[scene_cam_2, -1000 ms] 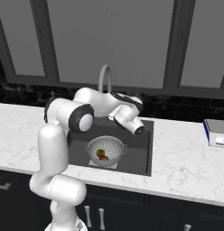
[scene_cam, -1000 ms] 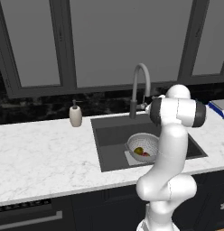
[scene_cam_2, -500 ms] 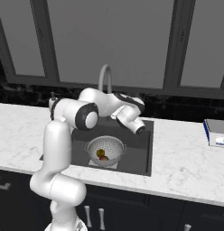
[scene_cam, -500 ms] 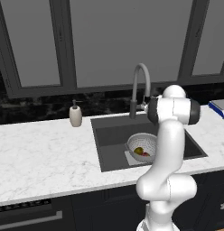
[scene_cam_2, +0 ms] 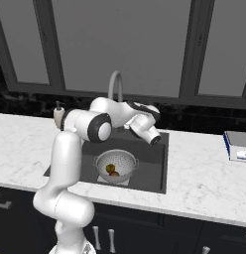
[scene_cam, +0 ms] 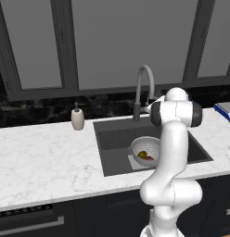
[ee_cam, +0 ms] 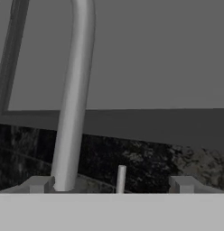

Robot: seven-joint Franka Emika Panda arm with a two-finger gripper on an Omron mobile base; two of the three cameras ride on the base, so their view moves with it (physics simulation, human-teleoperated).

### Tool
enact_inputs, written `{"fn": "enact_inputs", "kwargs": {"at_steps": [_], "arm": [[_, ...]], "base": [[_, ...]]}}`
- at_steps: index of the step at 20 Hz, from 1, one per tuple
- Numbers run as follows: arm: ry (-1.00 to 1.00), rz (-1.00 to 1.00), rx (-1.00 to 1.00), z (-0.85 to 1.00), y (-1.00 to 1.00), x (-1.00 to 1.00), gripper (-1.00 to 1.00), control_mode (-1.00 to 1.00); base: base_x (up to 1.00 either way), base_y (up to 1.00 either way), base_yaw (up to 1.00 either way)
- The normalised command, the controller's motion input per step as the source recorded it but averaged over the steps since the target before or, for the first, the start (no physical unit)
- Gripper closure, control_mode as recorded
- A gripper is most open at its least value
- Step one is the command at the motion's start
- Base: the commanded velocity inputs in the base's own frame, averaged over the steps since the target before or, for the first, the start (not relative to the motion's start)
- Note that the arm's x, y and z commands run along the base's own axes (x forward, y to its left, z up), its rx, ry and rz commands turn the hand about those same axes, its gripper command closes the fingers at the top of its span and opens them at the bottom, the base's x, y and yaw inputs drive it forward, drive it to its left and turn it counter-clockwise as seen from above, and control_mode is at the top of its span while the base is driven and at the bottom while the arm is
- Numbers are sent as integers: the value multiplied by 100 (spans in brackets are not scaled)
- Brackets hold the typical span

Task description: Put the colander in the sink, put the mango, kiwi in the colander, and turn on the sink faucet and pour water over the colander.

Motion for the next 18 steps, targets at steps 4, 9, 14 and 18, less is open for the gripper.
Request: {"fn": "enact_inputs", "kwargs": {"at_steps": [4,9,14,18], "arm": [[0,-9,0,0,3,14,-100,-100],[0,-14,0,0,3,22,-100,-100],[1,-10,0,0,1,27,-100,-100],[3,-2,0,-5,0,19,-100,-100]], "base": [[0,0,0],[0,0,0],[0,0,0],[0,0,0]]}}
